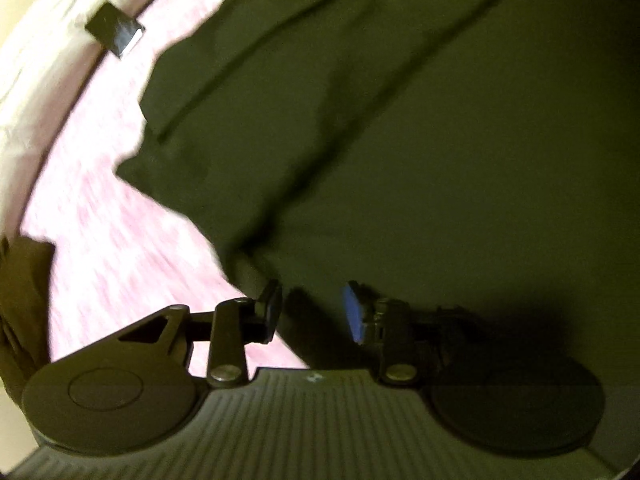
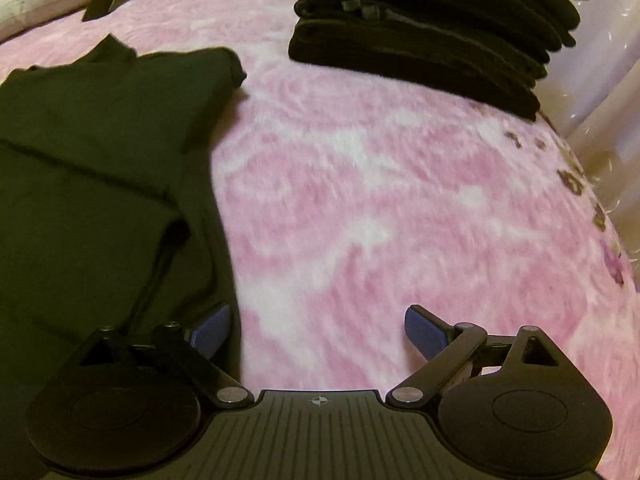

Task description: Fold clothes

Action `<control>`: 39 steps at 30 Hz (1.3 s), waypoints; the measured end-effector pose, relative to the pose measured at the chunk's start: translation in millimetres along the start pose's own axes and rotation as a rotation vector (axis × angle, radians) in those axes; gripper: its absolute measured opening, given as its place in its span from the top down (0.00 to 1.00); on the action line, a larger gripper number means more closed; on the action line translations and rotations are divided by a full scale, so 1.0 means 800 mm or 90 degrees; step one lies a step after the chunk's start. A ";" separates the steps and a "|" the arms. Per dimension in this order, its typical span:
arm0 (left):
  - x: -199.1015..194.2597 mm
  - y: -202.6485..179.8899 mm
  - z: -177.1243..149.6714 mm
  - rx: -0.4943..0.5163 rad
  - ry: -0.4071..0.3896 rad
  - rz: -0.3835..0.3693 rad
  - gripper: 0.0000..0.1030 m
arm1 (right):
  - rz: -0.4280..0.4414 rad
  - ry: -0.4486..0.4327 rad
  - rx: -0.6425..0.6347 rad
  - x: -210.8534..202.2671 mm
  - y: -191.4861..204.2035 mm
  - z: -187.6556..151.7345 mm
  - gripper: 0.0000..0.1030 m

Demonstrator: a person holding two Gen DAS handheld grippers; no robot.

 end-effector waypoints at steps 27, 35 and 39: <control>-0.162 -0.161 -0.183 0.118 -0.113 -0.059 0.71 | 0.068 -0.004 -0.313 -0.195 0.151 -0.216 0.04; -0.158 -0.245 -0.200 0.200 -0.105 -0.032 0.71 | 0.155 -0.023 -0.411 -0.208 0.176 -0.254 0.04; -0.142 -0.254 -0.195 0.226 -0.097 0.014 0.71 | 0.149 -0.030 -0.414 -0.209 0.156 -0.257 0.04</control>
Point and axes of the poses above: each gripper's, at about its wrist camera, not at the fingertips, and x roughly the way its jaws point, y to its left, z to its top, the point moved 5 cm from there along x, roughly the way its jaws point, and after that the axes turned 5 degrees about z, right-handed, at the moved point
